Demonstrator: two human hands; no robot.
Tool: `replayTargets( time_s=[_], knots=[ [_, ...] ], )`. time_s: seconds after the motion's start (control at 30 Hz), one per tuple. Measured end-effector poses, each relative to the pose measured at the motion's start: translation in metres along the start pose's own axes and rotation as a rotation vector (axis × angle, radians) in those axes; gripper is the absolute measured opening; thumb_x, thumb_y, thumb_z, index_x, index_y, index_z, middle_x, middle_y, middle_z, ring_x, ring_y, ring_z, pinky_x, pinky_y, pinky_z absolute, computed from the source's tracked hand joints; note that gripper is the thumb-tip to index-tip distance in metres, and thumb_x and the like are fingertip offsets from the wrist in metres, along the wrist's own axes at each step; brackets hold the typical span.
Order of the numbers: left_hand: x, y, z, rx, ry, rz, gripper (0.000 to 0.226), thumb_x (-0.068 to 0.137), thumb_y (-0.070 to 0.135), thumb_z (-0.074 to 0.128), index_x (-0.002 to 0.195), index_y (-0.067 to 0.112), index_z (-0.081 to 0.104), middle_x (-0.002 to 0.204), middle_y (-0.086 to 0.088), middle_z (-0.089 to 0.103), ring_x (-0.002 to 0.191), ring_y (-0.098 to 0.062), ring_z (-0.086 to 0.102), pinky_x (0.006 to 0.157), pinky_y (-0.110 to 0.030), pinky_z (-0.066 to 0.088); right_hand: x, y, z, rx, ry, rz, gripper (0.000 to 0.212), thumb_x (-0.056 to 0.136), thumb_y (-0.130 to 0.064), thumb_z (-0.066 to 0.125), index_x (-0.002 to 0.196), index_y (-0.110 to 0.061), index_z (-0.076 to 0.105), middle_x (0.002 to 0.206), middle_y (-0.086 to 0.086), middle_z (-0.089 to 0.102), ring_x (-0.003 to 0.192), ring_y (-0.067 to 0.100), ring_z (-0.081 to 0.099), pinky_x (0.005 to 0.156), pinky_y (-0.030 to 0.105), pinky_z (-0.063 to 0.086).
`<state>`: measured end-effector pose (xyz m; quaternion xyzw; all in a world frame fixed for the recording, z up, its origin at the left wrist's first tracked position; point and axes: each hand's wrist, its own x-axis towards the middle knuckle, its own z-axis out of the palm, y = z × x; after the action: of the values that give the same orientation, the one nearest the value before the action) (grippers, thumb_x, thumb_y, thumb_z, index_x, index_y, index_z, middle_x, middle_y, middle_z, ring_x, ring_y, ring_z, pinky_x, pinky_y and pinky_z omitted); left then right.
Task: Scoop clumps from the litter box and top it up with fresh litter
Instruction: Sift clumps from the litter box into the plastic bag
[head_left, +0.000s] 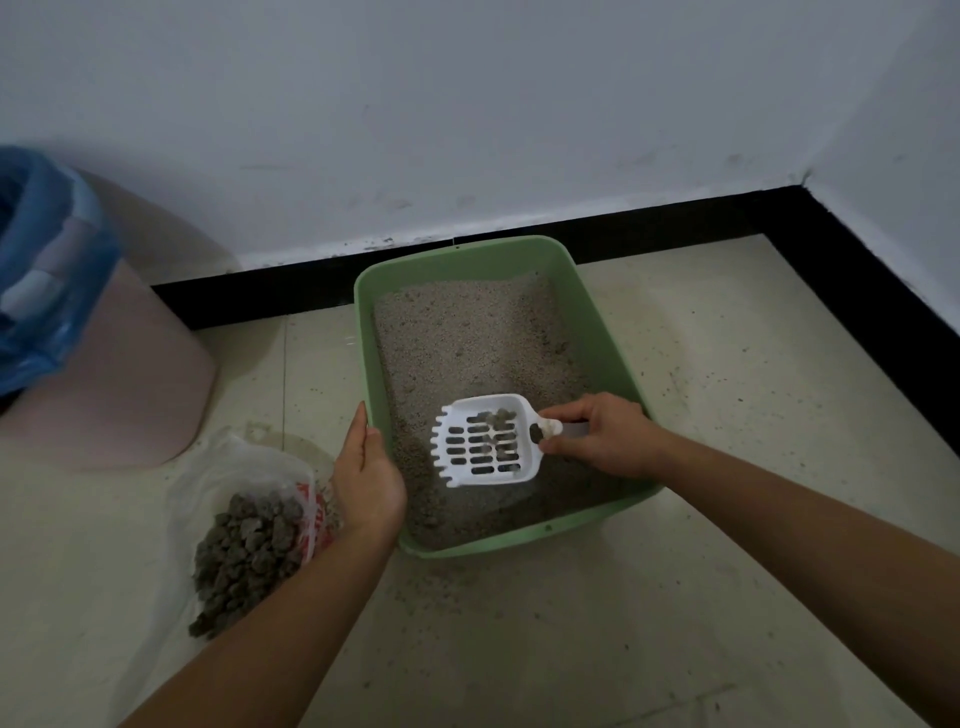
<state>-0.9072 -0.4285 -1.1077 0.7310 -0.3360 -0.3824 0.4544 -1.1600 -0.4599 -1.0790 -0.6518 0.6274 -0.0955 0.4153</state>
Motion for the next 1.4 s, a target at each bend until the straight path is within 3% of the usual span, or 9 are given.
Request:
replayTargets(
  time_s=[0.4, 0.5, 0.63, 0.73, 0.93, 1.17, 1.23, 1.3, 1.4],
  knots=[
    [0.000, 0.002, 0.000, -0.022, -0.012, -0.014, 0.042, 0.105, 0.022, 0.035, 0.147, 0.026, 0.041, 0.153, 0.003, 0.038, 0.141, -0.017, 0.034, 0.117, -0.034, 0.024, 0.001, 0.003, 0.001, 0.007, -0.004, -0.008, 0.026, 0.072, -0.062, 0.071, 0.083, -0.079, 0.054, 0.096, -0.032, 0.067, 0.110, 0.010, 0.061, 0.110, 0.057, 0.033],
    [-0.001, 0.005, -0.001, -0.048, -0.026, -0.035, 0.041, 0.105, 0.020, 0.037, 0.146, 0.023, 0.042, 0.153, 0.002, 0.038, 0.141, -0.018, 0.034, 0.116, -0.032, 0.024, -0.001, -0.002, -0.001, -0.028, 0.036, -0.009, 0.024, 0.077, -0.058, 0.069, 0.093, -0.072, 0.059, 0.105, -0.025, 0.070, 0.111, 0.012, 0.060, 0.110, 0.055, 0.033],
    [0.006, 0.008, -0.010, -0.085, -0.138, -0.106, 0.043, 0.105, 0.018, 0.036, 0.148, 0.021, 0.040, 0.155, 0.001, 0.035, 0.142, -0.020, 0.032, 0.118, -0.037, 0.022, -0.007, -0.014, 0.004, -0.287, 0.081, -0.045, 0.031, 0.091, -0.053, 0.058, 0.122, -0.050, 0.063, 0.112, -0.013, 0.071, 0.115, 0.016, 0.055, 0.104, 0.041, 0.023],
    [0.013, 0.006, -0.020, -0.101, -0.222, -0.164, 0.042, 0.105, 0.023, 0.039, 0.147, 0.023, 0.040, 0.153, 0.000, 0.038, 0.140, -0.023, 0.037, 0.117, -0.046, 0.029, -0.010, -0.026, 0.013, -0.494, 0.070, -0.142, 0.033, 0.093, -0.057, 0.050, 0.122, -0.049, 0.063, 0.093, -0.009, 0.069, 0.104, 0.018, 0.058, 0.097, 0.041, 0.026],
    [0.011, 0.006, -0.025, -0.117, -0.244, -0.204, 0.045, 0.103, 0.027, 0.044, 0.147, 0.020, 0.039, 0.153, -0.002, 0.039, 0.138, -0.023, 0.040, 0.117, -0.044, 0.029, -0.004, -0.037, 0.011, -0.565, 0.021, -0.150, 0.036, 0.094, -0.060, 0.044, 0.119, -0.046, 0.066, 0.086, -0.010, 0.070, 0.095, 0.016, 0.058, 0.101, 0.044, 0.028],
    [0.010, 0.004, -0.019, -0.091, -0.194, -0.154, 0.044, 0.104, 0.025, 0.043, 0.147, 0.016, 0.040, 0.153, 0.000, 0.039, 0.139, -0.018, 0.036, 0.109, -0.027, 0.026, 0.001, -0.027, 0.032, -0.274, -0.145, -0.029, 0.026, 0.090, -0.052, 0.061, 0.114, -0.050, 0.069, 0.109, -0.016, 0.072, 0.111, 0.014, 0.055, 0.108, 0.049, 0.019],
    [0.011, 0.004, -0.018, -0.099, -0.187, -0.157, 0.044, 0.104, 0.024, 0.043, 0.146, 0.015, 0.041, 0.152, 0.000, 0.040, 0.139, -0.017, 0.037, 0.109, -0.026, 0.026, 0.002, -0.016, 0.032, -0.121, -0.232, 0.000, 0.024, 0.084, -0.051, 0.068, 0.108, -0.054, 0.069, 0.103, -0.016, 0.074, 0.107, 0.012, 0.062, 0.111, 0.049, 0.031],
    [0.011, 0.004, -0.018, -0.097, -0.181, -0.151, 0.043, 0.104, 0.024, 0.043, 0.146, 0.015, 0.041, 0.152, -0.001, 0.040, 0.139, -0.018, 0.037, 0.110, -0.028, 0.026, 0.003, -0.009, 0.033, -0.019, -0.271, -0.002, 0.026, 0.078, -0.053, 0.071, 0.104, -0.053, 0.071, 0.099, -0.014, 0.075, 0.100, 0.011, 0.068, 0.101, 0.048, 0.048],
    [0.012, 0.003, -0.017, -0.085, -0.177, -0.148, 0.043, 0.104, 0.024, 0.043, 0.146, 0.015, 0.041, 0.152, -0.001, 0.040, 0.139, -0.019, 0.037, 0.113, -0.031, 0.026, 0.007, -0.007, 0.035, 0.011, -0.226, 0.002, 0.046, 0.062, -0.071, 0.064, 0.106, -0.058, 0.067, 0.100, -0.022, 0.074, 0.101, 0.007, 0.066, 0.104, 0.048, 0.045]
  ],
)
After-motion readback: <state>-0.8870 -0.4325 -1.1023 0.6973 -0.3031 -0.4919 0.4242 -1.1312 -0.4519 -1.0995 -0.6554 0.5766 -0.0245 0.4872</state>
